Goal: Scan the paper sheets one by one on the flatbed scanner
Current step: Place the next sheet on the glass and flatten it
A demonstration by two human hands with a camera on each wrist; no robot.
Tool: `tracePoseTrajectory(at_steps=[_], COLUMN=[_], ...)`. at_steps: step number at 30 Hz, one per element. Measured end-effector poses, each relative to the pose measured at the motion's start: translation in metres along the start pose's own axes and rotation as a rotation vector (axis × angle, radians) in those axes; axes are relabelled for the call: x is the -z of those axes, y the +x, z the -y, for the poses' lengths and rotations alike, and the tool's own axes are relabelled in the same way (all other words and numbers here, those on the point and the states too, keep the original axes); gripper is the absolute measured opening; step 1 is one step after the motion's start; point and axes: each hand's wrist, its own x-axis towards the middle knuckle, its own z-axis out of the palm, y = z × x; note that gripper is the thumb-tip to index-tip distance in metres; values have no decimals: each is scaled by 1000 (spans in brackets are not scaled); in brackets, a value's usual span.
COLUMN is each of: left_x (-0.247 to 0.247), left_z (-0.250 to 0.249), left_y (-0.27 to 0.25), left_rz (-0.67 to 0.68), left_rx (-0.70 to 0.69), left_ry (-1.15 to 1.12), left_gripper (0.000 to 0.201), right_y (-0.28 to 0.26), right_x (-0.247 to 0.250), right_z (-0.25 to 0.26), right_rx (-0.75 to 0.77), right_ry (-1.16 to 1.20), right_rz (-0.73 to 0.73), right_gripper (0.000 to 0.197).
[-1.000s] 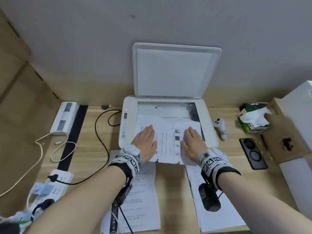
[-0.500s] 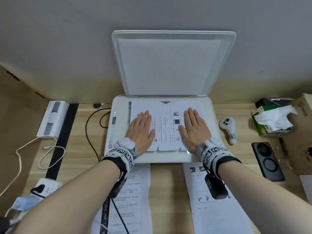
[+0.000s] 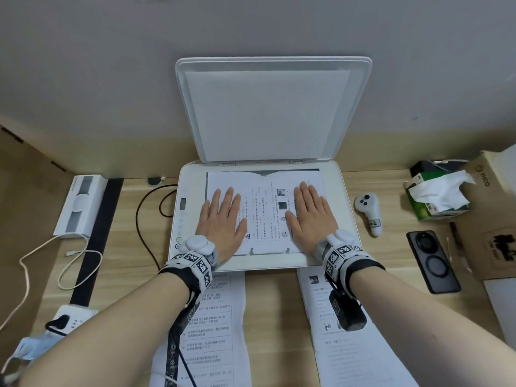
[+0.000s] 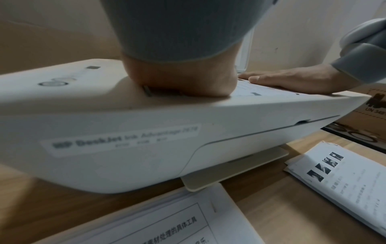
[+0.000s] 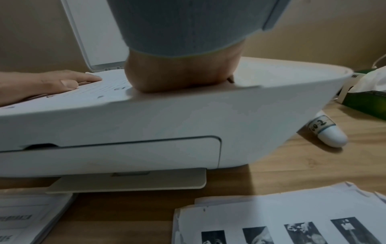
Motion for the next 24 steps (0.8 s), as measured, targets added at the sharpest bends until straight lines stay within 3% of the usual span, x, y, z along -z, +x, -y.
tracePoseTrajectory(at_steps=[11,16,19,21,24], left_x=[7,22,51,91,159], left_z=[-3,0,1,7,23], left_y=[7,13,31,54,88], left_rz=[31,23,-125,-369,-645], left_rx=[32,5,24,111,342], left_ry=[54,36,-241,-431,-703], left_gripper=[72,63,41,29,40], right_y=[3,5,12,22,41], right_x=[1,12,38,67,119], right_z=[0,1,4,11,25], right_rx=[8,10,59,93,148], right_ry=[3,5,-71,-83,-49], right_rz=[2,11,17,-104,-300], right_gripper=[70,72,66,57,52])
